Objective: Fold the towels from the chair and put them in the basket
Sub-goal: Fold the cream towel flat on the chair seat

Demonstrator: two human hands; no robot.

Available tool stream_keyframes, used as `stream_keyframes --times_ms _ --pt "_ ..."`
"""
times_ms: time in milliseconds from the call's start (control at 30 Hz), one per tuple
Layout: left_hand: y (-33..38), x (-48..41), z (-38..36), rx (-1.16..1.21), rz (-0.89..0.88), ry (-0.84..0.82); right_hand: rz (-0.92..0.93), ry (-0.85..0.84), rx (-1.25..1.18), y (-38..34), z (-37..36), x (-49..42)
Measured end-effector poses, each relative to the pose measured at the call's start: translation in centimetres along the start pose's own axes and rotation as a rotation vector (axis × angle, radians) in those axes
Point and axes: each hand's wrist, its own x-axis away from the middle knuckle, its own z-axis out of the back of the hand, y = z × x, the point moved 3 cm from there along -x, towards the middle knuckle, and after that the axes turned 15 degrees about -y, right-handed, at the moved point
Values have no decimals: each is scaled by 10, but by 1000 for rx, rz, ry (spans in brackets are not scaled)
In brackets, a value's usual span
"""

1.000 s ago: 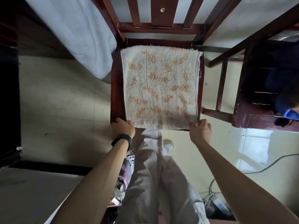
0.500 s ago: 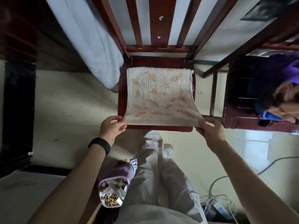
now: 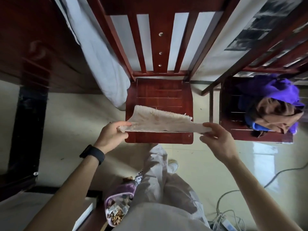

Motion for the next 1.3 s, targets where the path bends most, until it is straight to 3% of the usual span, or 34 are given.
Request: stream_keyframes --times_ms 167,400,567,833,1033,1300 --pt "9 1 22 -511 -245 249 454 197 630 -16 13 1" --pt "43 -11 72 -914 -449 427 694 185 835 -53 42 -29" --pt "80 -18 102 -1106 -557 539 727 275 956 -89 64 -58" --pt "96 -28 126 -1144 -712 684 703 350 988 -108 76 -76" --pt "56 -30 86 -1088 -675 657 665 371 950 -63 47 -73" --pt "-71 -63 -20 -1065 -101 149 276 -79 978 77 -49 -59"
